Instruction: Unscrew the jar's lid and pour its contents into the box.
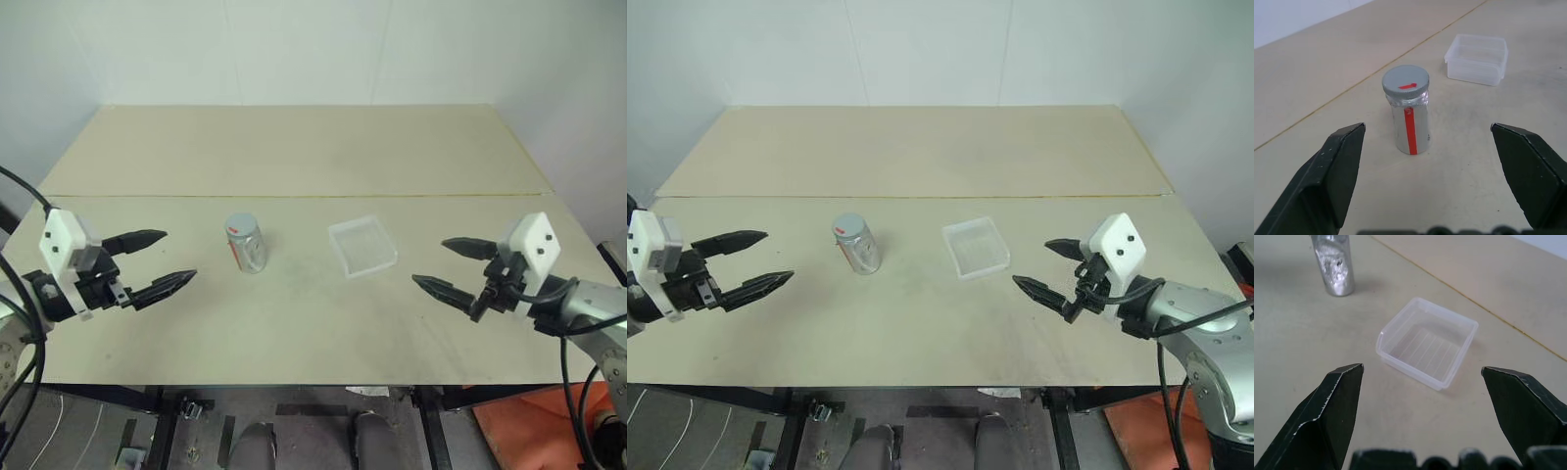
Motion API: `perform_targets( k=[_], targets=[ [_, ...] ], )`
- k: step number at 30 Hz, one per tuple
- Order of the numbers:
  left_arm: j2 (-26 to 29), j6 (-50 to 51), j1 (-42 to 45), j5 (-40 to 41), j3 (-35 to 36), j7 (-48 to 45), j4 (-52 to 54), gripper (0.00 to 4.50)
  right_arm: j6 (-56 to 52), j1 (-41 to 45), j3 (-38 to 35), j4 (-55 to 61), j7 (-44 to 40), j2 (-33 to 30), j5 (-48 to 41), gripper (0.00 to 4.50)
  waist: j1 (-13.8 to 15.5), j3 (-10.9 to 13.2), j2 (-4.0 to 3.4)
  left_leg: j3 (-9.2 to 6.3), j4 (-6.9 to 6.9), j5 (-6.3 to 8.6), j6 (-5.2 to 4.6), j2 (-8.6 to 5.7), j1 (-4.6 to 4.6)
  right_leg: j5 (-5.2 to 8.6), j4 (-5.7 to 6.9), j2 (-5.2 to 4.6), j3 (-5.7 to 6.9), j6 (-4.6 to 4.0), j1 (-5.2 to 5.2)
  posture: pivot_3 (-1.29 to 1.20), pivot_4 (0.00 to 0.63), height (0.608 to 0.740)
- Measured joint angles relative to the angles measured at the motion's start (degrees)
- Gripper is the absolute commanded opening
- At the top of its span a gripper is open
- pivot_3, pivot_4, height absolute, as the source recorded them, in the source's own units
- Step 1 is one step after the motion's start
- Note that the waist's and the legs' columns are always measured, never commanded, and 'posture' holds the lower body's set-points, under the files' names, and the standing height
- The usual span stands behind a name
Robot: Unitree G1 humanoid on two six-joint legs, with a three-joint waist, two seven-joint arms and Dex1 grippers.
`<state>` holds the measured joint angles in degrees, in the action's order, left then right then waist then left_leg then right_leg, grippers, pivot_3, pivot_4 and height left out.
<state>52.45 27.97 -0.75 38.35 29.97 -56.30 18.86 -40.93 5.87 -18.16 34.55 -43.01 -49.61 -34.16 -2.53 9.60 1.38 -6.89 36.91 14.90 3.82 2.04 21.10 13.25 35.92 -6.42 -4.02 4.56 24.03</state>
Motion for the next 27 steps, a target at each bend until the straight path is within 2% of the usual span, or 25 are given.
perform_targets(
  k=[12, 18, 27],
  targets=[
    [-3.97, -0.20, -1.59, -0.27, -0.18, 3.35, 1.99, 4.45, 4.13, 5.27, 2.33, -4.29, -4.22, -1.53, 1.54, 4.50, 0.04, 0.00, 0.00, 0.00, 0.00, 0.00, 0.00, 0.00, -0.02, 0.00, 0.01, 0.00, 0.00, 0.00, -0.01, 0.00, 0.150, 0.740],
    [-12.47, -0.44, 0.14, -4.70, -8.25, 11.18, 2.20, 4.45, 5.10, 6.26, 3.96, -4.05, -4.82, -1.58, 1.92, 4.50, 0.27, 0.00, 0.01, -0.01, 0.03, 0.00, 0.00, -0.01, -0.01, -0.02, -0.01, 0.00, 0.01, 0.02, -0.05, 0.00, 0.150, 0.740],
    [-19.45, -4.95, 7.65, -10.52, -14.87, 17.43, -5.09, 4.45, 4.32, 9.67, 4.00, -1.71, -4.45, -1.08, -2.10, 4.50, 0.06, 0.00, 0.01, -0.01, 0.04, 0.00, 0.00, -0.02, -0.04, -0.04, 0.00, 0.01, 0.00, 0.01, -0.07, 0.00, 0.150, 0.740]
  ],
)
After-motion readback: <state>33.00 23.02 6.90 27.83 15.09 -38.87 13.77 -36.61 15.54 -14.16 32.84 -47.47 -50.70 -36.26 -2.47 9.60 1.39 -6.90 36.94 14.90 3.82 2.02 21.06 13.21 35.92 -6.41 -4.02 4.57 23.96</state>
